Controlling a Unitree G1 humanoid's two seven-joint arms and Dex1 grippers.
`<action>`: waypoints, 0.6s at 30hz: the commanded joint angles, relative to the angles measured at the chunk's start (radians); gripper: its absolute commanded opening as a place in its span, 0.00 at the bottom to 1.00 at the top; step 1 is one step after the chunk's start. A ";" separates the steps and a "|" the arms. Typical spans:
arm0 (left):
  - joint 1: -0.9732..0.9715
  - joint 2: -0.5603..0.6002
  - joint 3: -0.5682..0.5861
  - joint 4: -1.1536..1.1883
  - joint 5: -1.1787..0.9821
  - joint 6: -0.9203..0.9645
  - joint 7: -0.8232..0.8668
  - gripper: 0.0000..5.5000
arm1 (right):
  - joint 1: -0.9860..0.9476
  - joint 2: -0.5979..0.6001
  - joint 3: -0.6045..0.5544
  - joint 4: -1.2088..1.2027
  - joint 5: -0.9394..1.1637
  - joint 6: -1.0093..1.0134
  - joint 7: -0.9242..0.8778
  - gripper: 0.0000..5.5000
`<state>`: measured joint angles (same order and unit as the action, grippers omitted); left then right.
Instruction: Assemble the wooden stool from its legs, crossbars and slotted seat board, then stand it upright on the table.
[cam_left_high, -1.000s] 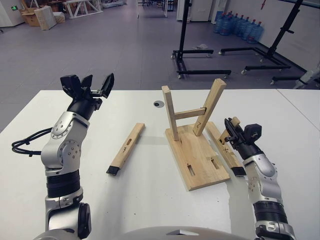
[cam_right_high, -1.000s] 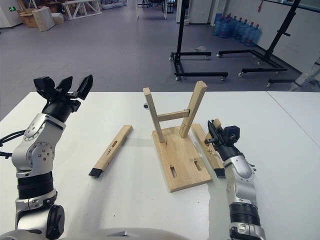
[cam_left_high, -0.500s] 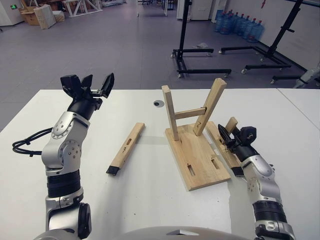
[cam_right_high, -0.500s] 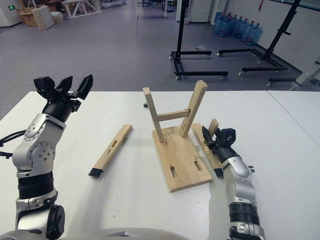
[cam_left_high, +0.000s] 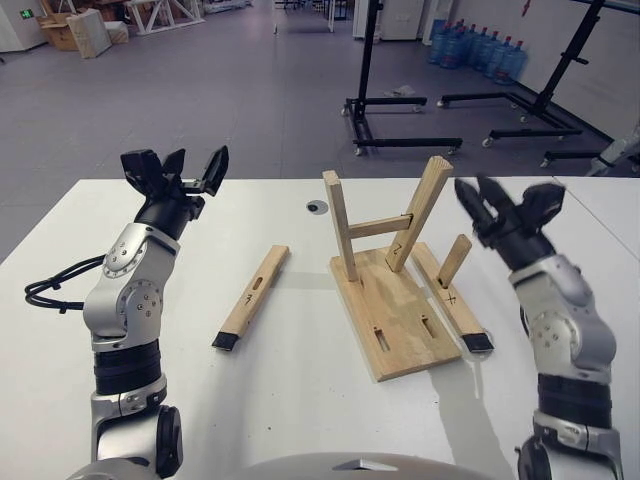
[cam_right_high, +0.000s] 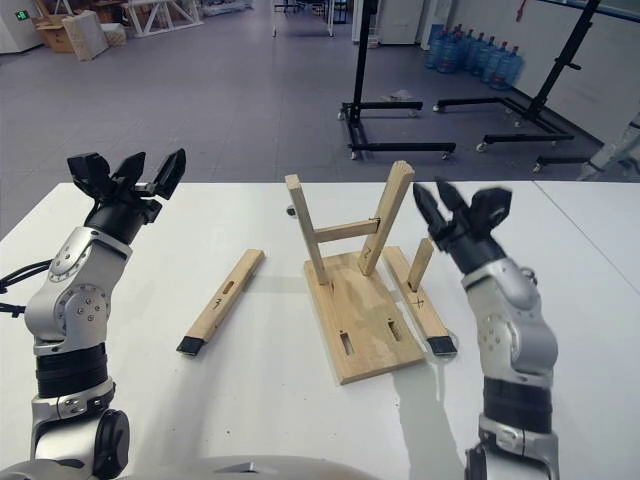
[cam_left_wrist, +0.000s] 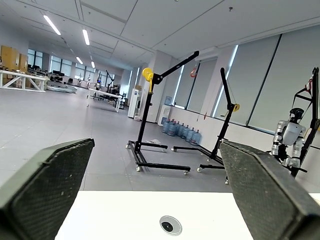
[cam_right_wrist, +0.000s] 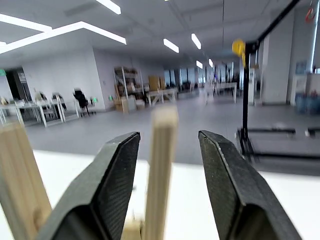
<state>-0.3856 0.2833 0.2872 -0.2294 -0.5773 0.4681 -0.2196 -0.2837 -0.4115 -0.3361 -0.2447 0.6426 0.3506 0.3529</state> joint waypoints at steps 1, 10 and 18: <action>-0.003 0.008 -0.004 0.006 0.012 0.001 0.000 0.83 | -0.175 0.010 -0.091 -0.085 0.108 0.144 -0.255 0.39; 0.000 0.010 -0.008 0.004 0.010 0.014 -0.001 0.83 | -0.271 0.190 0.067 -0.228 -0.180 0.382 -0.891 0.39; -0.006 0.007 -0.014 0.017 0.012 0.006 -0.001 0.83 | -0.216 0.243 0.095 -0.135 -0.321 0.335 -0.852 0.39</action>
<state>-0.3860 0.2870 0.2769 -0.2236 -0.5775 0.4699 -0.2250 -0.5003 -0.1779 -0.2179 -0.4025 0.3408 0.7017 -0.5132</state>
